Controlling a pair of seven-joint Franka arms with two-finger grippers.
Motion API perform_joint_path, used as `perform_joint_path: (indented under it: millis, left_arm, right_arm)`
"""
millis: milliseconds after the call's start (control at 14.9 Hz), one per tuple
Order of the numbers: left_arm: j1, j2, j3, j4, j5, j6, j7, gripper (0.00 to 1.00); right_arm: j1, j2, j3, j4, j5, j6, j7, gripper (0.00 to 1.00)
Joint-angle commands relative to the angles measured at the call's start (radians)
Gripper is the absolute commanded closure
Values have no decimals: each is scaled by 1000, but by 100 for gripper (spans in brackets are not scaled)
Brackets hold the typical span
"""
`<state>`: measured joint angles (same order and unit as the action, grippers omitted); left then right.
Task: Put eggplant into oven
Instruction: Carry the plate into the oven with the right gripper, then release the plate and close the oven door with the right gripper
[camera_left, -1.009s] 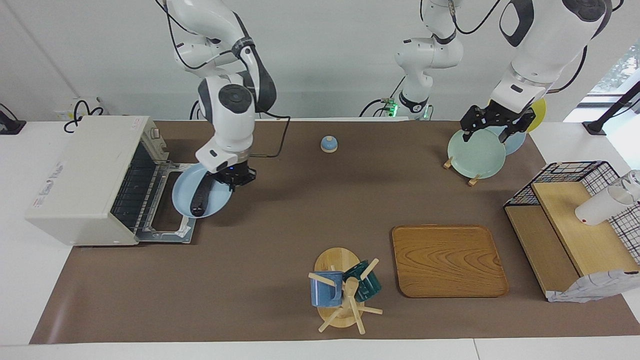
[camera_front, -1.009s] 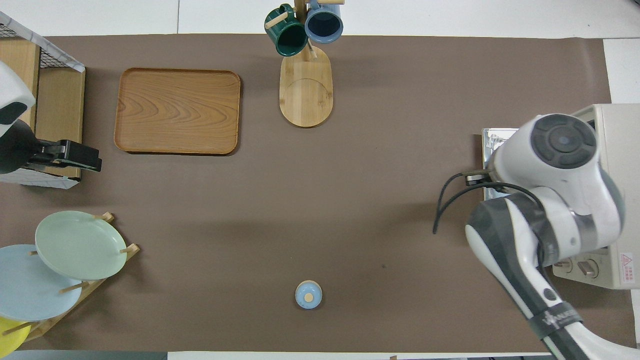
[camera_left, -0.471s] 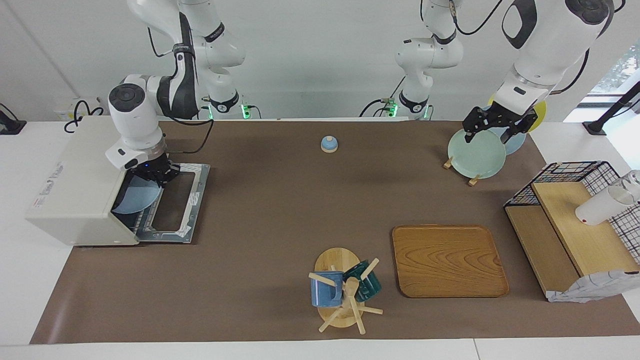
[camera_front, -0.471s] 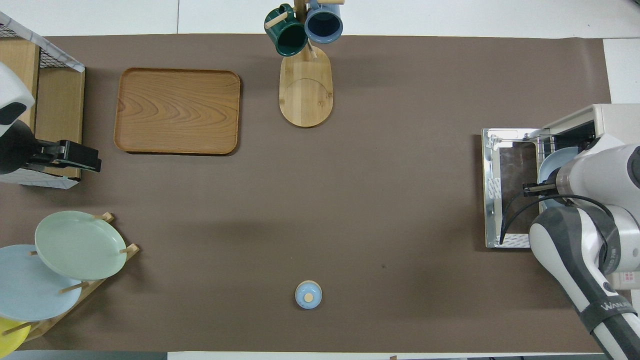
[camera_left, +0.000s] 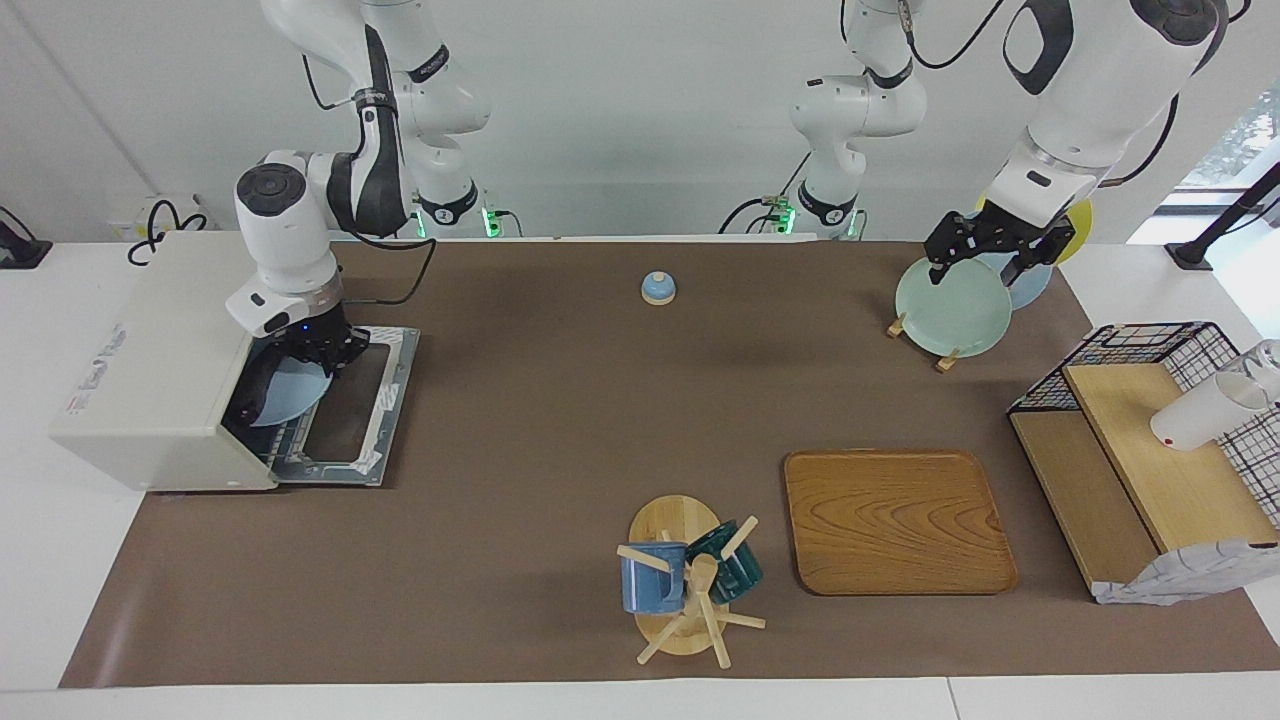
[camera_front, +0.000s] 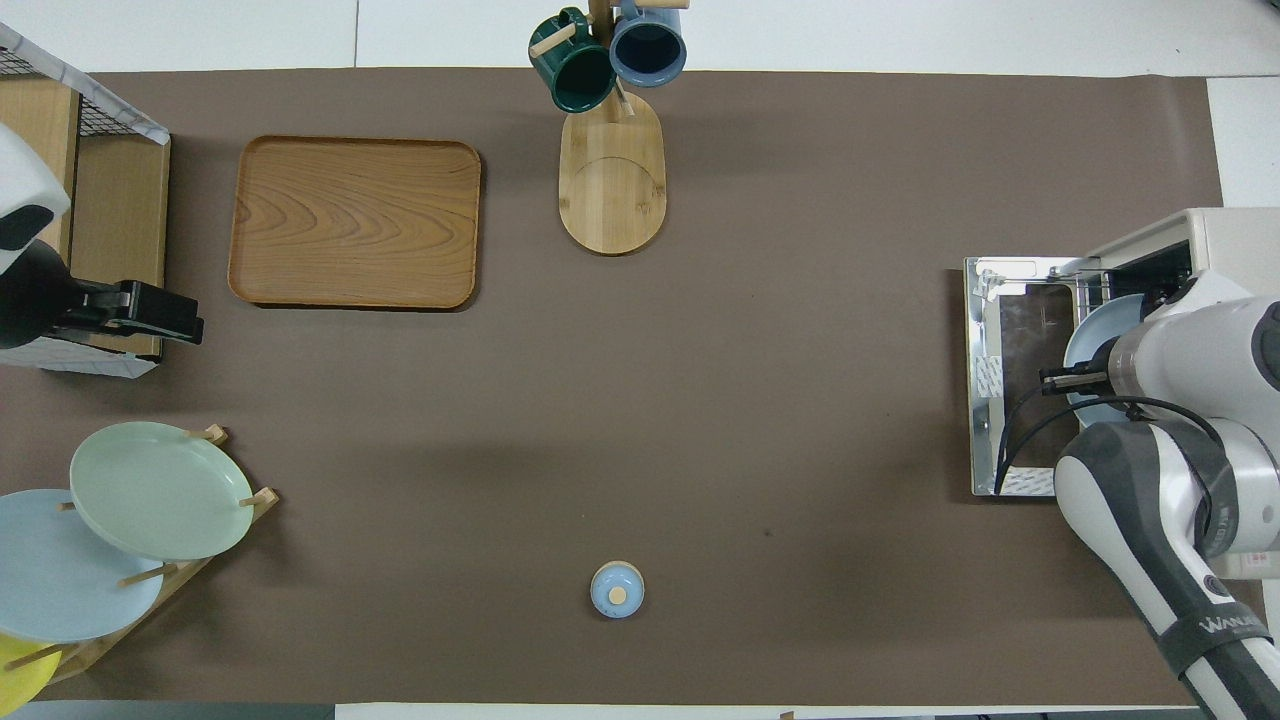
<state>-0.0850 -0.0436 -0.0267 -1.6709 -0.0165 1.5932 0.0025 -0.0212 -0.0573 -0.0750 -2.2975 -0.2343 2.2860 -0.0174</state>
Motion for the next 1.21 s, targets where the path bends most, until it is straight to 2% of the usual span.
perform_joint_path:
  millis: [0, 67, 135, 269, 336, 404, 605, 673, 1009, 1143]
  left_arm:
    - [-2, -15, 1, -9, 12, 2, 1, 0]
    - [-4, -15, 1, -7, 12, 4, 1, 0]
    - [-5, -15, 1, -7, 12, 5, 1, 0]
    - [-5, -15, 1, -7, 12, 4, -1, 0]
    - [-5, -15, 1, -7, 12, 4, -1, 0]
    - [-5, -15, 1, -7, 12, 8, 1, 0]
    - [-5, -13, 1, -6, 12, 4, 1, 0]
    - [-5, -15, -1, -7, 12, -7, 2, 0]
    - [7, -15, 2, -6, 12, -2, 2, 0]
    - [10, -15, 7, -6, 12, 1, 2, 0]
  right_arm:
    - [19, -1, 15, 71, 19, -95, -13, 0]
    - [45, 13, 14, 122, 77, -140, -12, 0]
    - [52, 27, 14, 136, 137, -134, -12, 5]
    - [90, 75, 17, 136, 196, -41, -3, 53]
    - [118, 114, 15, 136, 197, 17, 22, 82]
    - [125, 146, 15, 135, 197, 61, 62, 100]
    - [139, 261, 15, 138, 193, 153, 128, 100]
    - [138, 277, 15, 139, 181, 150, 128, 100]
    - [136, 275, 11, 155, 41, 46, 131, 100]
    - [129, 277, 12, 205, -12, -47, 128, 100]
